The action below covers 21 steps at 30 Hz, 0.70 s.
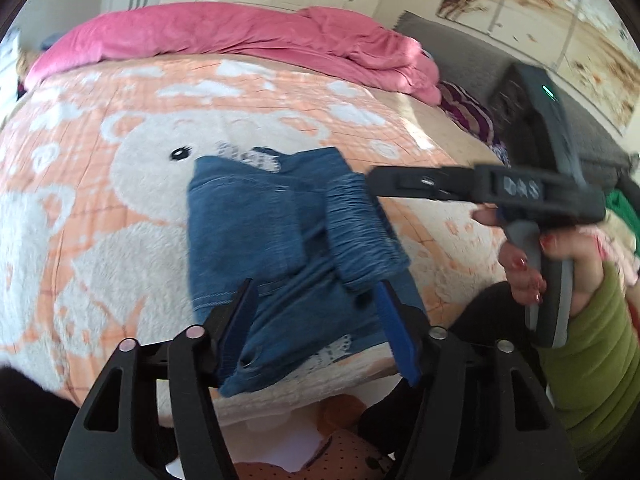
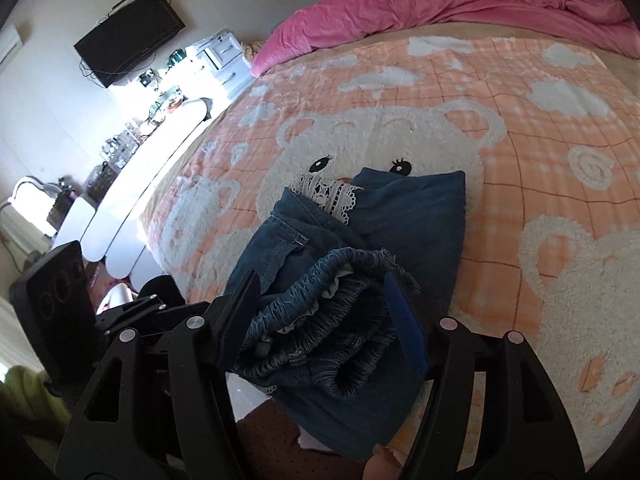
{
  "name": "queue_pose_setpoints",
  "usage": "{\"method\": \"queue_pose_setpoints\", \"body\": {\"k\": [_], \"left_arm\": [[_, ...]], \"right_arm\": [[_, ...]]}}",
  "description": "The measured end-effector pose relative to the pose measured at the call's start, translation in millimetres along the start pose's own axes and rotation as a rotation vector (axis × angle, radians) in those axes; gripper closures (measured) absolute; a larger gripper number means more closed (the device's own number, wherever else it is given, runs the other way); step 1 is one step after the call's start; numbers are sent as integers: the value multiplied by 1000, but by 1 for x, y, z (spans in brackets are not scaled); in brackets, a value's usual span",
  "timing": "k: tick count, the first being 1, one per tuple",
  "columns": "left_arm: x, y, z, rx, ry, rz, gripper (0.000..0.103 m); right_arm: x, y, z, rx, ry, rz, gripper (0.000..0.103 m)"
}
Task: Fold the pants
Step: 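Fold the held waistband over onto the shorts with the right tool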
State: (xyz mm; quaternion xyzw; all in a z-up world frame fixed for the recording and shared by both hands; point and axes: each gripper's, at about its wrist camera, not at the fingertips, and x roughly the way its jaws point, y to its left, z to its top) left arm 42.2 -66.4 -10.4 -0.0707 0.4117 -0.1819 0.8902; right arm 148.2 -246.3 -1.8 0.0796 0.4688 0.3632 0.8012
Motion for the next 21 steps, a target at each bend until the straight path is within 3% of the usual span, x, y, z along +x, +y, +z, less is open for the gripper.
{"method": "queue_pose_setpoints", "body": {"k": [5,6,8,10,11,14,17,21], "left_arm": [[23,-7,-10,28,77,-16,53],[27,-8,-13,37,86,-17,53],[30,-8,-17,49,90,-15,53],[29,-8,-17,57,87,-10,53],[28,-9,-17,62,85,-7,53],[28,-7,-17,52,78,-7,53],[30,-7,-18,50,83,-18,53],[27,-6,-18,51,81,-26,53]], "right_arm": [[40,-11,9,68,126,-25,50],[47,-10,8,49,134,-56,62],[52,-6,10,-12,121,-92,70],[47,0,15,-25,78,-68,80],[40,5,18,-39,42,-47,92],[17,16,21,-63,-51,-9,94],[23,5,11,-60,-35,-117,93],[11,-1,-1,-23,-76,-103,91]]}}
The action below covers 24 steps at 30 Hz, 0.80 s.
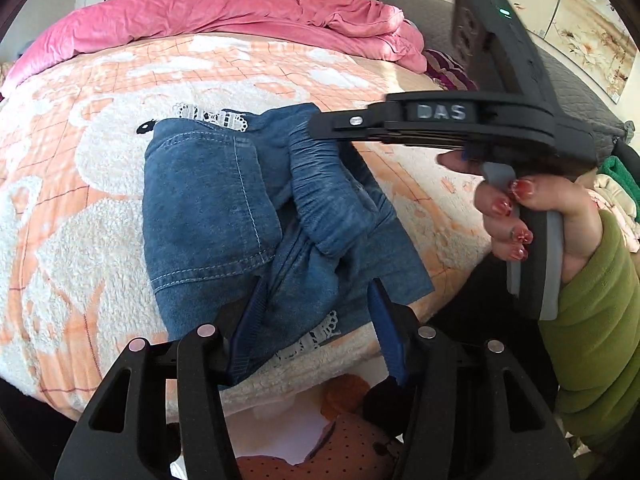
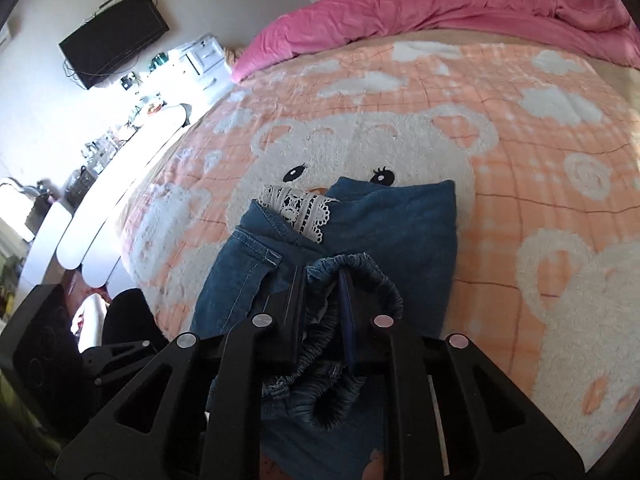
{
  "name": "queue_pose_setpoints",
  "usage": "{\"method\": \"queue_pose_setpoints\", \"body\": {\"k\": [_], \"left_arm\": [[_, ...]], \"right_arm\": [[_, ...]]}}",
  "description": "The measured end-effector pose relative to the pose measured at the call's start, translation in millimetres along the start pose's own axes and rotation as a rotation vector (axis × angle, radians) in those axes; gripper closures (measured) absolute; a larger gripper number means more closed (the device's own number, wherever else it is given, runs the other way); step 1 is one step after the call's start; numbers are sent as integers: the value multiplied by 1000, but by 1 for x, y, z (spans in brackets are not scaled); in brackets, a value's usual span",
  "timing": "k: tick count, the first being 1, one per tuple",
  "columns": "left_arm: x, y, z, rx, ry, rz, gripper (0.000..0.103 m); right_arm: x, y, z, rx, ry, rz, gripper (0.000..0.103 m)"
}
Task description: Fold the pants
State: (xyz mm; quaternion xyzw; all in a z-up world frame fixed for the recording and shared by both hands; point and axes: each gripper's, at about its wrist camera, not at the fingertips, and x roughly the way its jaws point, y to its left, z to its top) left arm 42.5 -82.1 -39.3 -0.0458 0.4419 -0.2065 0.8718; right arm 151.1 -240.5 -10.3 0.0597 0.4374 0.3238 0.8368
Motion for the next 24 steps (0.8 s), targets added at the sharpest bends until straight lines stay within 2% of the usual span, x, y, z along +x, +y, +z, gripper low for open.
{"method": "queue_pose_setpoints", "body": {"k": [4,7,9,13,16,20,24], "left_arm": [[-17,5,-7,-19,-17,-8,53],[-29,12,-9,-44,-34,-1,51],[-37,18,-10,-62,-48,16,51],[-50,32,-8,-103,-70,52,50],[-57,37,-5,-108,-77,97,44],[-66,43,0,-116,-91,136,43],[-74,49,5,-128,-101,162,37]], "right_arm": [[-24,8,-4,-38,-60,-100,78],[-37,11,-7,-45,-88,-123,72],[-45,16,-11,-61,-104,-139,64],[-54,28,-21,-73,-115,-115,59],[-57,39,-29,-89,-116,-109,56],[-58,56,-39,-117,-110,-99,48],[-57,71,-45,-154,-105,-103,43]]}}
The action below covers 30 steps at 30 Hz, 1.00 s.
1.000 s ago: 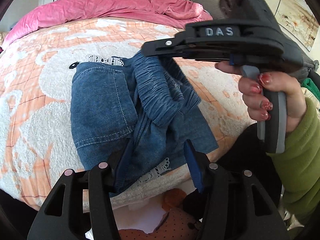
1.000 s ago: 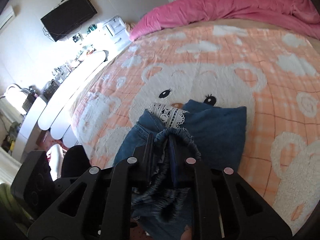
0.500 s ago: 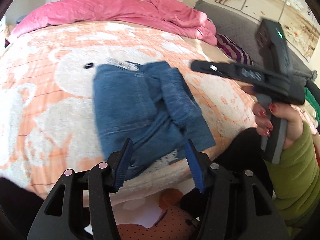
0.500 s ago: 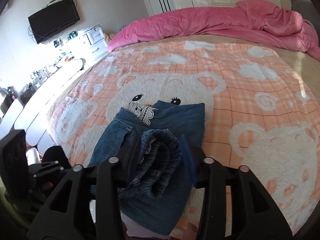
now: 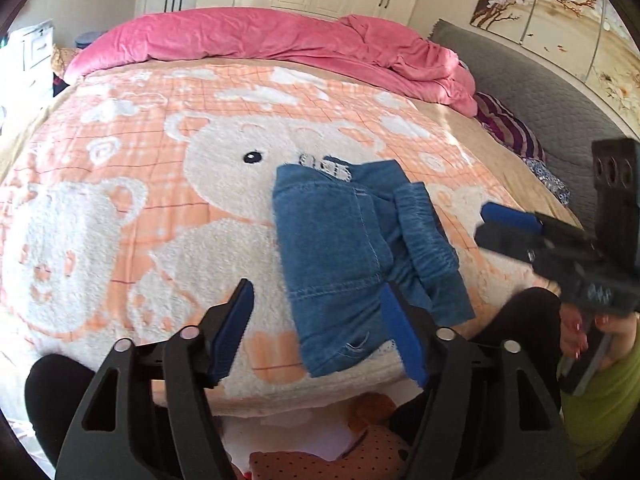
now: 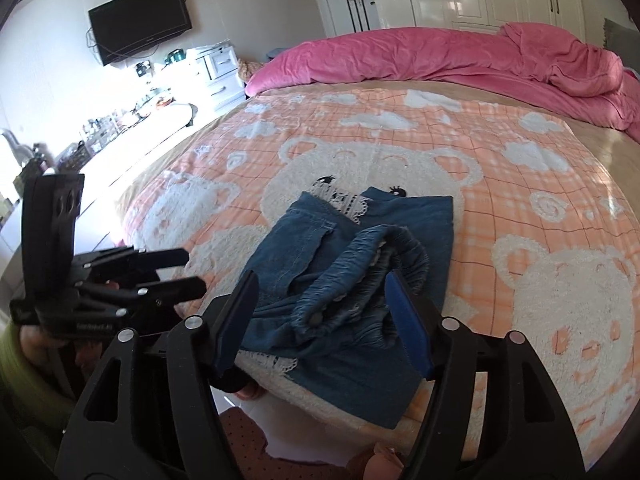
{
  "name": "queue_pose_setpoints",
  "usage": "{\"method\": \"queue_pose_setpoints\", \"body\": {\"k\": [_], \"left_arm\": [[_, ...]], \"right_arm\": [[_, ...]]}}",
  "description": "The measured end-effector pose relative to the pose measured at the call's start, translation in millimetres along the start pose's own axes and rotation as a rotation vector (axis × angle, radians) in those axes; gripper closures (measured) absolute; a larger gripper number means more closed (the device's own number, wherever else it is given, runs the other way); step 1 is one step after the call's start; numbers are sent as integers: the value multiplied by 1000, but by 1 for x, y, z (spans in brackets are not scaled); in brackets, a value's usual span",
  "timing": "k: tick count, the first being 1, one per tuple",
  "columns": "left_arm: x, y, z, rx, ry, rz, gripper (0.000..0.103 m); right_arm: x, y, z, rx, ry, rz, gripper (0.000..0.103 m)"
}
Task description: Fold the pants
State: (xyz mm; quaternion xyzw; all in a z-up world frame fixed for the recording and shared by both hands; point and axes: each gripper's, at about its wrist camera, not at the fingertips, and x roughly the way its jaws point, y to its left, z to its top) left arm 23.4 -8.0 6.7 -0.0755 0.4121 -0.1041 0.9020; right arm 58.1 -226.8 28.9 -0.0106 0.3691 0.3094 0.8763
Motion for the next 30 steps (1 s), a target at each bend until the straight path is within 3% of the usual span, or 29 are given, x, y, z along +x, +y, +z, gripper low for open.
{"method": "queue_pose_setpoints", "body": {"k": [9,15,24,25,26,27,30], "left_arm": [[4,2,12,12,-3,27,30],[19,3,22,23,23,28,30],[55,4,47,52,92,12,31],[63,1,51,60,100,4,32],[68,-1,53,64,103,0,32],[78,-3,56,70,112,1,33],[101,-2,58,65,151,32,37]], "right_arm": [[-8,44,-14,-189,-28,-38,39],[-4,62,-29,-327,-6,1,39],[28,89,-49,-645,53,-13,46],[35,89,-50,-661,65,-32,48],[44,88,-51,-672,84,-52,64],[51,85,-52,-670,110,-56,101],[64,74,-60,-604,215,-7,103]]}}
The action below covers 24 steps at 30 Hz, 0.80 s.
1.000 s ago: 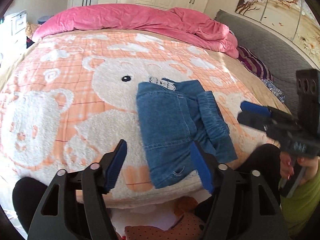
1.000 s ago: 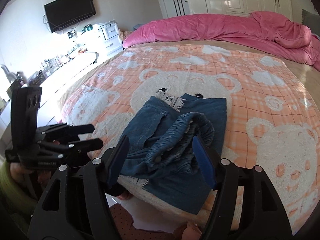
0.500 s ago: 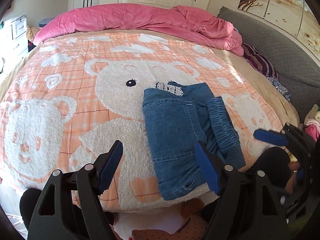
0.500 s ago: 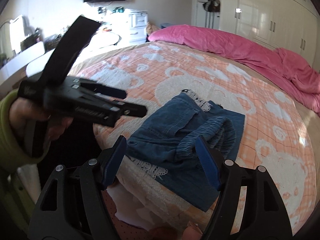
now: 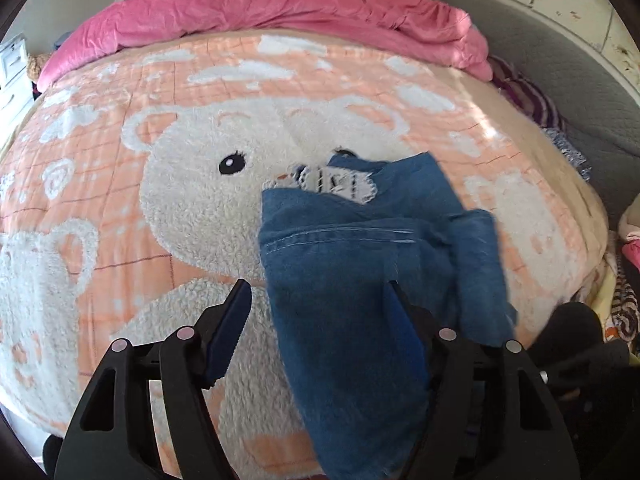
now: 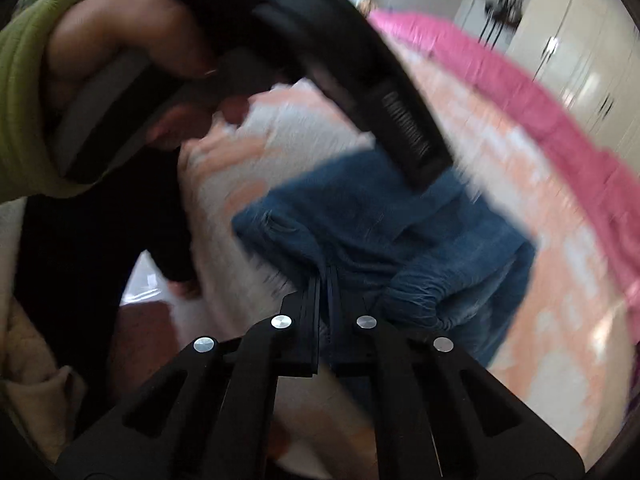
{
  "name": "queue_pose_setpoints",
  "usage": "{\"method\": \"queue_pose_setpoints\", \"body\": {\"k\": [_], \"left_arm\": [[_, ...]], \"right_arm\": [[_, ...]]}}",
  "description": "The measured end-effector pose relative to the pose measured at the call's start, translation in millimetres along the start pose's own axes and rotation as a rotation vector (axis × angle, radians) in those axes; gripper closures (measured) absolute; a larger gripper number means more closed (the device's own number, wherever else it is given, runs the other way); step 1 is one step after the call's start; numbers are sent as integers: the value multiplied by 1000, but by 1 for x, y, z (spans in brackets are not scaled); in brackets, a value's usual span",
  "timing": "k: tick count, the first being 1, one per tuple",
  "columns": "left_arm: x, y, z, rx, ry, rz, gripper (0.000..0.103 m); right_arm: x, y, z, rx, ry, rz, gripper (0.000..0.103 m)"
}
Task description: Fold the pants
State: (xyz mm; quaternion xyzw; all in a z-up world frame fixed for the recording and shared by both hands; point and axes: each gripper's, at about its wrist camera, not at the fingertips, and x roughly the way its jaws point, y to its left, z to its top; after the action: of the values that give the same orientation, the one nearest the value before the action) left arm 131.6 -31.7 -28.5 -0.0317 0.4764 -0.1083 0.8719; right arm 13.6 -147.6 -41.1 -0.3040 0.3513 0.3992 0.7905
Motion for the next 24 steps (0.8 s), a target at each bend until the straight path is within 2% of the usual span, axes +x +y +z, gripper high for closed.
{"method": "queue_pose_setpoints", "body": {"k": [3,5,7,8,9,10,12,14,16,18,20,24], "left_arm": [[18,5,-1,-25,24,3,34],[21,9,-5,-43,7,-9,34],[17,12,-7,-71,-5,-21,34],[13,12,-8,-79,-20,-18,33],[9,11,-8,-76,-31,-10,32],[3,10,-9,-68,-52,2,32],[-6,8,-9,-59,-75,10,32],[-14,5,-8,-49,-93,13,32],[-18,2,-9,-39,-99,21,32],[-21,1,-9,-37,-98,17,29],[-21,2,-10,-39,-94,18,29],[-20,1,-12,-37,-91,23,29]], "right_arm": [[-2,-4,-10,66,13,32,100],[-11,-11,-14,135,-4,71,95],[-28,-23,-16,221,-58,123,83],[-37,-30,-16,263,-89,126,72],[-44,-37,-17,303,-112,114,57],[-54,-50,-19,371,-144,98,54],[-68,-71,-22,471,-200,100,49],[-75,-93,-27,564,-219,51,44],[-76,-115,-32,639,-208,-14,43],[-73,-130,-37,705,-201,-21,39],[-65,-145,-42,746,-162,-56,39],[-46,-153,-51,793,-103,-60,39]]}}
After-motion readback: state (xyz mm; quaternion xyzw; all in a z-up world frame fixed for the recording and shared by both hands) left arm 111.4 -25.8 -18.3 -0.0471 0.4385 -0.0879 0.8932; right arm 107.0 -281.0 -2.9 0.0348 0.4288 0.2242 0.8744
